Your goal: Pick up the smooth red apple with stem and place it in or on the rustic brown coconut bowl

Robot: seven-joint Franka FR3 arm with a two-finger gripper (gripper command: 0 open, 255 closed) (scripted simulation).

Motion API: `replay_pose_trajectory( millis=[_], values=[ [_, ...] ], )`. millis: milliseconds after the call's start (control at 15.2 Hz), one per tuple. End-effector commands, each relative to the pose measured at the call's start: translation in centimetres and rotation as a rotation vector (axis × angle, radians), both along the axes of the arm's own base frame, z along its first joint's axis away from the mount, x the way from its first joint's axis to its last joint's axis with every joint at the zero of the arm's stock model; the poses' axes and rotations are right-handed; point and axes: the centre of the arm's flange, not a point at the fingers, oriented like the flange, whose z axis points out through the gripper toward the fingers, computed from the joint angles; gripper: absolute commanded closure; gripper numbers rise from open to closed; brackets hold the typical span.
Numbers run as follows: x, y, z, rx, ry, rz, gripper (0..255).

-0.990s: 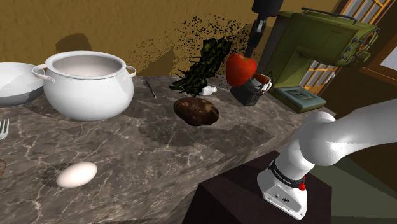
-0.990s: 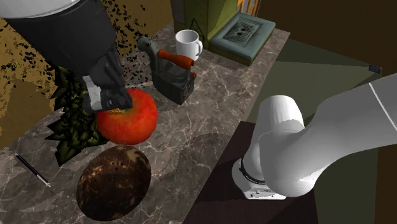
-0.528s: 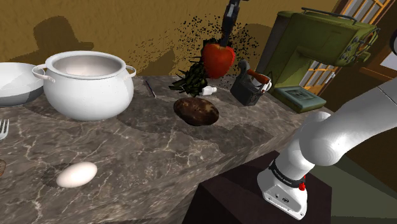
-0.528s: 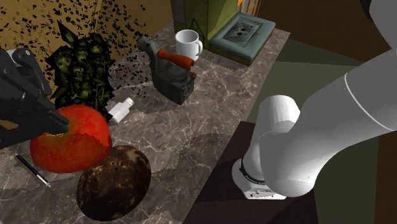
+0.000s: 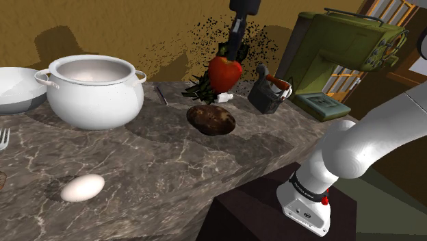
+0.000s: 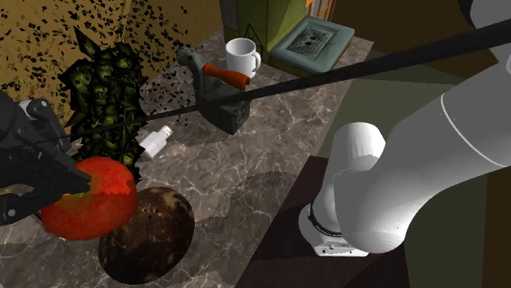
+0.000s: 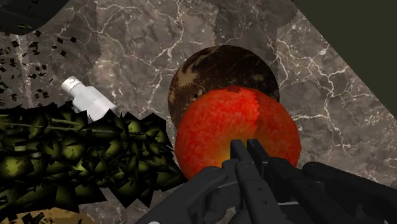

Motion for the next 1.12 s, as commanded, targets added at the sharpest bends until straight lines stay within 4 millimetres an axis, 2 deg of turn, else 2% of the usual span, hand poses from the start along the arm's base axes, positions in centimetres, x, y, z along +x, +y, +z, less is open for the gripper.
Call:
replay_pose_trajectory(
  millis=[0, 1056],
  values=[
    [-0.1, 0.0, -1.0, 0.000, -0.001, 0.000, 255],
    [-0.1, 0.0, -9.5, 0.000, -0.001, 0.000, 255]
  ],
)
